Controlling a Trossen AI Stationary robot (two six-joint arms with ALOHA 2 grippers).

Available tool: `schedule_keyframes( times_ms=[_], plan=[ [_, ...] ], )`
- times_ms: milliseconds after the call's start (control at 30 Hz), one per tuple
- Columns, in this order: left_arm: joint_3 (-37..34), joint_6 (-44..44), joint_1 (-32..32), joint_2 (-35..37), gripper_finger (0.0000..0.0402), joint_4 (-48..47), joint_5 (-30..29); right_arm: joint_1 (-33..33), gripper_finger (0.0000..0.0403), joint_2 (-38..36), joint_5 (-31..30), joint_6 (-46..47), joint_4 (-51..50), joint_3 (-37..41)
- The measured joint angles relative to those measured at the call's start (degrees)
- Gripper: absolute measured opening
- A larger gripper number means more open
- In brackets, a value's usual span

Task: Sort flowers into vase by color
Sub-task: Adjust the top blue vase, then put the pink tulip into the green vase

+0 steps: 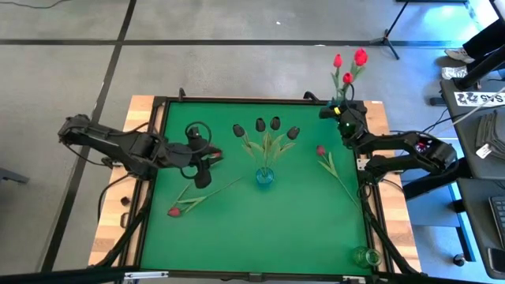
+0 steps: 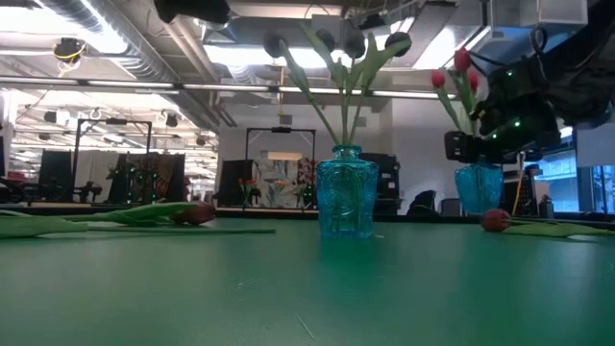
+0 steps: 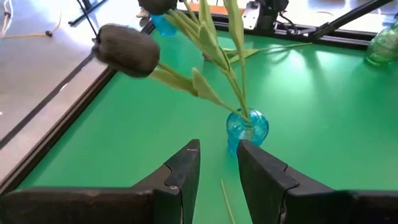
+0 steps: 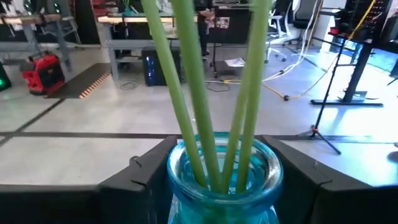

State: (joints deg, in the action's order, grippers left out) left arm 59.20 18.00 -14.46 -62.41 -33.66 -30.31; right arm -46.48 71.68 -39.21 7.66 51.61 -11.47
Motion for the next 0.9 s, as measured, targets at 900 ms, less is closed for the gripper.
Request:
schedule_keyframes(
  times_ms=[900],
  plan=[
    [0.00, -1.75, -0.07, -2.05, 0.0105, 3.77, 0.00, 2.60, 0.0300, 10.31, 0.38, 2.39, 6.66, -0.95]
  ],
)
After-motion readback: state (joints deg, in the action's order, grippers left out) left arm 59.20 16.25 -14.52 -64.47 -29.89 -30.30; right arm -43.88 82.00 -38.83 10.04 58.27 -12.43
